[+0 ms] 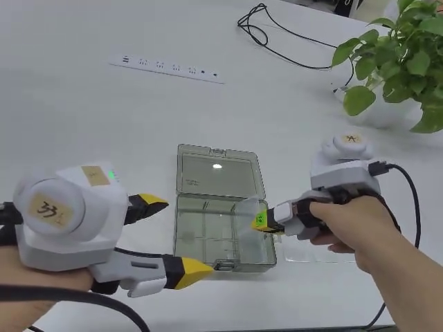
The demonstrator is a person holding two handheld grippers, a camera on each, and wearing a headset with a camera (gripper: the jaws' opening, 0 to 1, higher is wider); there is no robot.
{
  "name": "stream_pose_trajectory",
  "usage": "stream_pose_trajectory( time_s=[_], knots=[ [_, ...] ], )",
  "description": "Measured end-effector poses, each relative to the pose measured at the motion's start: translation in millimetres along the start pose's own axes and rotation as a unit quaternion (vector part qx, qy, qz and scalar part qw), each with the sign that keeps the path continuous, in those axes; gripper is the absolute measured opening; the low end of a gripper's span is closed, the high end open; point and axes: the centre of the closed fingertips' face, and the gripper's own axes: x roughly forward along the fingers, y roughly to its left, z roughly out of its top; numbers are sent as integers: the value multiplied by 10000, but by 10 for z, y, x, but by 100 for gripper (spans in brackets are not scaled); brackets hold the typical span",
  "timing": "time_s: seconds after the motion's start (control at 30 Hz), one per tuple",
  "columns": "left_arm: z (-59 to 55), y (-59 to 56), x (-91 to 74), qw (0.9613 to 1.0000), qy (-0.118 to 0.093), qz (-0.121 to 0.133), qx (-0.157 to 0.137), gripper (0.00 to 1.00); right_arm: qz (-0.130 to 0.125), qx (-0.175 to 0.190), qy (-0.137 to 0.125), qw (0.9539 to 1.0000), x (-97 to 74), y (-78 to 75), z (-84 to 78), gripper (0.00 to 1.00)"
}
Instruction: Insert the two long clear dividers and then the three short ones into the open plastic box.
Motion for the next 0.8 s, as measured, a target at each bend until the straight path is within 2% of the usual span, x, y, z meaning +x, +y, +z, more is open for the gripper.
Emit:
stream_pose_trajectory(
  time_s=[0.43, 0.57, 0.8],
  knots=[
    [3, -10, 9, 10000, -14, -9, -18, 70, 38, -21, -2, 10000, -49, 121, -35, 7],
    [5, -8, 12, 10000, -19, -6, -27, 69, 69, -14, 2, 10000, -41, 92, 22, 7],
    [-8, -20, 14, 10000, -2, -15, -31, 69, 46, -60, 21, 10000, -28, 76, 14, 7]
  ],
)
